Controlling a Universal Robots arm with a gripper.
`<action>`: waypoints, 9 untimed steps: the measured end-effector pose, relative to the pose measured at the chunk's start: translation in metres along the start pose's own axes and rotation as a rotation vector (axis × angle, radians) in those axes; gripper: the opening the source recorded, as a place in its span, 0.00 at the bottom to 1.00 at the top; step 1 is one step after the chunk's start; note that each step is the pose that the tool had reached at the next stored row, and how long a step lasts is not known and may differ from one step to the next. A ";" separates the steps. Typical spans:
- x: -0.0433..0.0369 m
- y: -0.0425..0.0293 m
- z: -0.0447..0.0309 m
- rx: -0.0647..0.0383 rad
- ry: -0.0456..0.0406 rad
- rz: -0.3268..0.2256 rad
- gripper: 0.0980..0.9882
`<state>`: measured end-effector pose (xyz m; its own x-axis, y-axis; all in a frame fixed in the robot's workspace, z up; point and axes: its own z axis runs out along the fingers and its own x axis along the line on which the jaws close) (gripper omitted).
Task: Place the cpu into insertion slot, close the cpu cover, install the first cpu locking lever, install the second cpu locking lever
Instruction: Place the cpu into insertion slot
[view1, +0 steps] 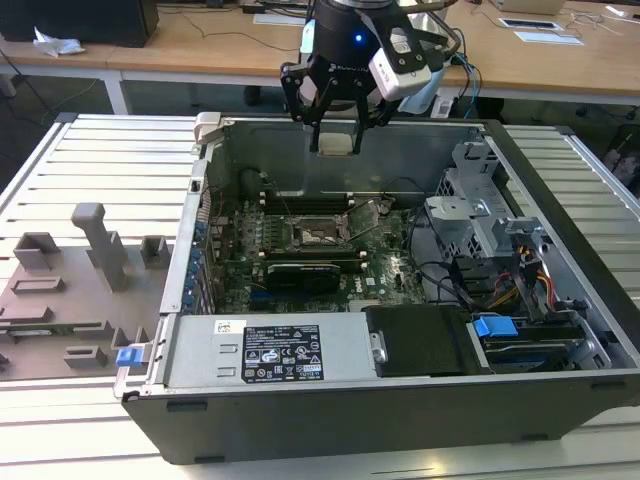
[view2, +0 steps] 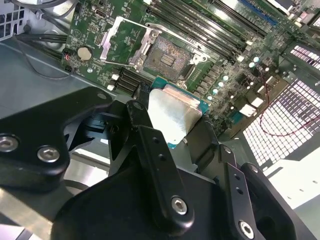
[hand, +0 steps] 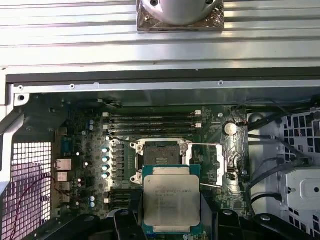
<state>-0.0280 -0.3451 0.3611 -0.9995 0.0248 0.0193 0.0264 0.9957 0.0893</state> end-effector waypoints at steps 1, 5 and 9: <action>0.0000 -0.0001 0.0015 0.000 0.0000 0.000 0.50; -0.0001 -0.0005 0.0051 0.000 0.0000 0.000 0.50; -0.0002 -0.0008 0.0087 0.000 -0.0001 0.000 0.50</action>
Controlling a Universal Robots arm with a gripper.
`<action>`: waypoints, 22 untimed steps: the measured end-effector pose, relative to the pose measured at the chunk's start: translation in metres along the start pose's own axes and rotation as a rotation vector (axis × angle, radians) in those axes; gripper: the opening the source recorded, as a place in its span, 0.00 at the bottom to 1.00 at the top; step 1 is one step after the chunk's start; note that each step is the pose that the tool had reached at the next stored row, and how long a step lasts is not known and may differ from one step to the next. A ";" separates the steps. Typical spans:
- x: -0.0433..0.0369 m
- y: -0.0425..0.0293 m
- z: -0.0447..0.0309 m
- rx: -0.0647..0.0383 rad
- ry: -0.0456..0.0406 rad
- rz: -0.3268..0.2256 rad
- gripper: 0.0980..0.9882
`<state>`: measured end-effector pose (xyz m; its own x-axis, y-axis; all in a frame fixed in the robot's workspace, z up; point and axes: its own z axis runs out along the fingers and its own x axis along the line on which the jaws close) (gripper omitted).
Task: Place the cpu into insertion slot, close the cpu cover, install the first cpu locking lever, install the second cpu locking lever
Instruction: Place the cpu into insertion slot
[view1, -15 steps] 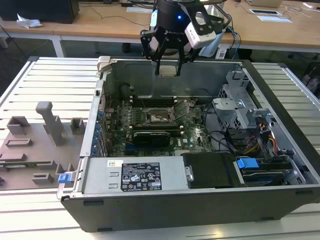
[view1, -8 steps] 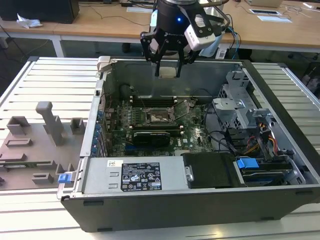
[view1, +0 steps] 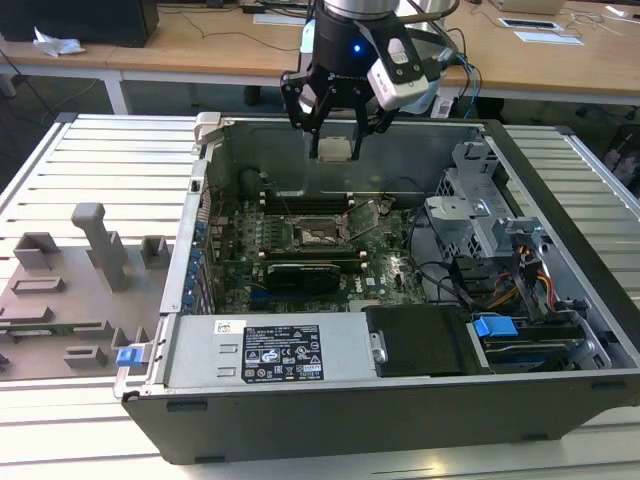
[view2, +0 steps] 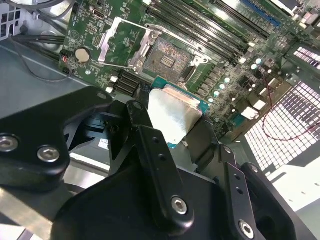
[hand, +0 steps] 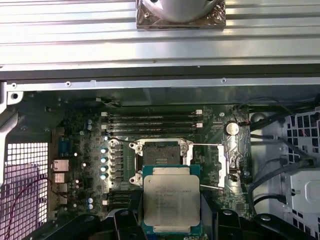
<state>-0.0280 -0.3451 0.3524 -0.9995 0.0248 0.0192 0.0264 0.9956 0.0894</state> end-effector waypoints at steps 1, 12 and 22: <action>0.0000 -0.0001 0.0012 0.000 0.0001 0.000 0.50; -0.0003 -0.0013 0.0139 0.000 0.0001 0.000 0.50; -0.0005 -0.0022 0.0244 0.000 0.0001 0.000 0.50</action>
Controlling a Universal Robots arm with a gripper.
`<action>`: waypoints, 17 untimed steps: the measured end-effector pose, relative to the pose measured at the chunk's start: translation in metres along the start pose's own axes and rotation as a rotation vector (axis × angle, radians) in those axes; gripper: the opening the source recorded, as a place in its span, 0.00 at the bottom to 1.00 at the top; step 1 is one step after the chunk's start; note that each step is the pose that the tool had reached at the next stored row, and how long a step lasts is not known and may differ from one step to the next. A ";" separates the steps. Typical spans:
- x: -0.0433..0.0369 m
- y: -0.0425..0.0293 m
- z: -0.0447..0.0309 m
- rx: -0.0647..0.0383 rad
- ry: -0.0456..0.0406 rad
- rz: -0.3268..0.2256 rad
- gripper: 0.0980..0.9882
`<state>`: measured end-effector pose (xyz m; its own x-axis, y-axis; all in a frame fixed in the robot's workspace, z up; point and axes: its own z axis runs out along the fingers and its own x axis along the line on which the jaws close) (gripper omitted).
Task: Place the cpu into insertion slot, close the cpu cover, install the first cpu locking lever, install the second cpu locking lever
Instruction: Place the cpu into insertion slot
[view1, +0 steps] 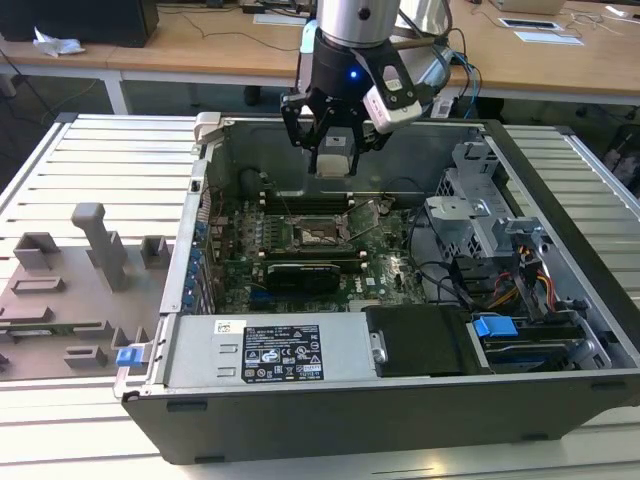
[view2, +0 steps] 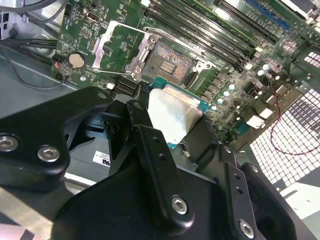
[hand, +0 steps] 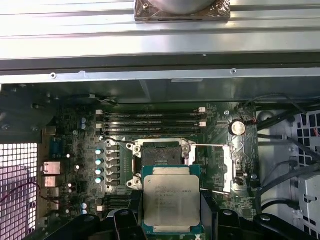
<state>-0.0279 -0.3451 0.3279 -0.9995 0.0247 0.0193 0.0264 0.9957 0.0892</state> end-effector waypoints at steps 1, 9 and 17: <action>0.0000 0.0000 0.0006 0.000 0.0001 0.000 0.50; -0.0001 -0.0005 0.0059 0.000 0.0000 0.000 0.50; -0.0002 -0.0010 0.0113 0.000 0.0000 0.000 0.50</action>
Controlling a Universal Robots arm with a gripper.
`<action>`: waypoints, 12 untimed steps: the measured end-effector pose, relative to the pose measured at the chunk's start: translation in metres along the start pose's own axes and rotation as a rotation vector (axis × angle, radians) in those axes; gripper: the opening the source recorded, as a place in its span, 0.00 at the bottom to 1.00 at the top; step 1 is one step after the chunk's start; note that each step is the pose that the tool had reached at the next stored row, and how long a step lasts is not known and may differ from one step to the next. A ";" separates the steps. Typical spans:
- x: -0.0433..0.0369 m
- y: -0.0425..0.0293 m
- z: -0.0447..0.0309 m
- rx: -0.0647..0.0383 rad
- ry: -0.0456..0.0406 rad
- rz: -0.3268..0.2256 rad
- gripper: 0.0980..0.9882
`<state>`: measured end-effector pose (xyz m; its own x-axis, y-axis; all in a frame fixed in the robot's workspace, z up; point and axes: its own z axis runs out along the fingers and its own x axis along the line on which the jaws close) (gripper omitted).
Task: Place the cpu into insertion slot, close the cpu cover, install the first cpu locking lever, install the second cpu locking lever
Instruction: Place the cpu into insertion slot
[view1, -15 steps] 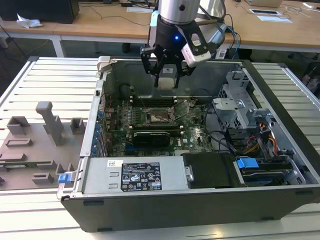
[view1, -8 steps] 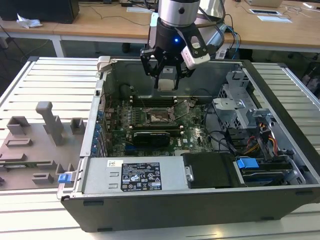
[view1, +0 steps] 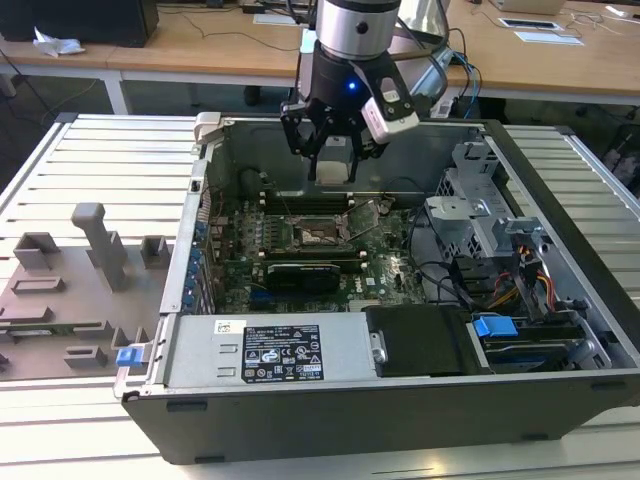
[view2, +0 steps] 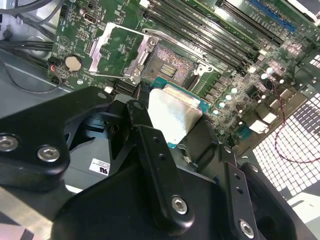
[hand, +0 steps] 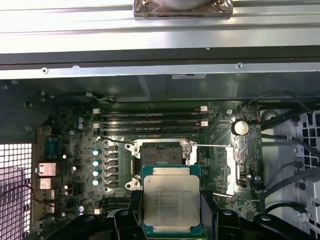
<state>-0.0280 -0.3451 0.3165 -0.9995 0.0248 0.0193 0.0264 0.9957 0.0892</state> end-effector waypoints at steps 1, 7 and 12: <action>0.0000 0.0000 0.0006 0.000 0.0000 0.000 0.50; -0.0001 -0.0004 0.0044 0.000 0.0000 0.000 0.50; -0.0002 -0.0007 0.0085 0.000 0.0000 0.000 0.50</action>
<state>-0.0280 -0.3451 0.3080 -0.9995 0.0247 0.0193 0.0264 0.9957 0.0893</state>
